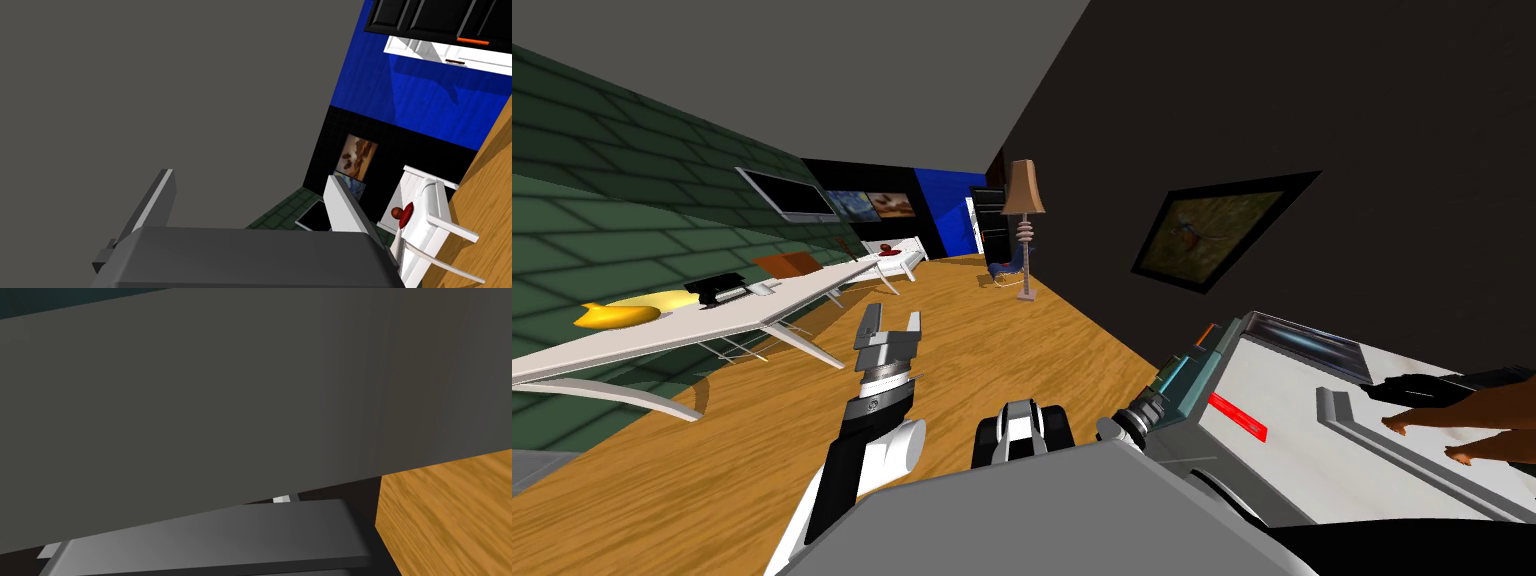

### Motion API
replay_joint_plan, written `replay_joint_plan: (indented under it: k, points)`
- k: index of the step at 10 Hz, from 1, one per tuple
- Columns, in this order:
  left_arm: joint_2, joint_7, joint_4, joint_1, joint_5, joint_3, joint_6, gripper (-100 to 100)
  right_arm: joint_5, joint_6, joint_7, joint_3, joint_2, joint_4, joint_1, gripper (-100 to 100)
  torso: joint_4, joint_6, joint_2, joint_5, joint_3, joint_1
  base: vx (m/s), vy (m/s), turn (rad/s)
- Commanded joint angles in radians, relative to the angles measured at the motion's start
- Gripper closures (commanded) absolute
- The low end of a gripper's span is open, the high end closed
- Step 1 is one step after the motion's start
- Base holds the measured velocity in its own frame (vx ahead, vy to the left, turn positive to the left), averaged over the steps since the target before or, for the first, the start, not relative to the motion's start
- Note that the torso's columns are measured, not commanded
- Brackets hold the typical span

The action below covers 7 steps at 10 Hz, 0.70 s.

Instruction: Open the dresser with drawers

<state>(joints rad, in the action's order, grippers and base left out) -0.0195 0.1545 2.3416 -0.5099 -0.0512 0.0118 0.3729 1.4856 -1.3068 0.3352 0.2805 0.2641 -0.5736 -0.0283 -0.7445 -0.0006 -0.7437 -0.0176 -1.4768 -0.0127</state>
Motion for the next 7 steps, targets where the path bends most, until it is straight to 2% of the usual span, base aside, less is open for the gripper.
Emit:
replay_joint_plan:
  k: [1,2,4,7]
  points:
    - [0.0,0.0,0.0,0.0,0.0,0.0,0.0,0,-0.002,-0.003,0.013,-0.007,0.023,-0.03,0.005,-100,0.0,0.0,0.001,-0.001,-0.001,0.0,-0.01,0.004,0.008]
    - [0.0,0.0,0.0,0.0,0.0,0.0,0.0,0,-0.014,0.016,0.021,-0.014,0.038,-0.046,0.026,-100,0.0,0.001,0.001,-0.002,-0.001,-0.001,-0.042,0.024,-0.019]
    - [0.0,0.0,0.0,0.0,0.0,0.0,0.0,0,-0.014,0.016,0.021,-0.014,0.038,-0.039,0.026,-100,-0.002,0.0,-0.001,-0.003,0.0,-0.001,-0.04,0.023,0.003]
    - [0.0,0.0,0.0,0.0,0.0,0.0,0.0,0,-0.02,0.025,0.026,-0.017,0.046,-0.055,0.037,-100,-0.003,0.0,-0.001,-0.007,-0.001,-0.003,-0.014,0.005,-0.006]
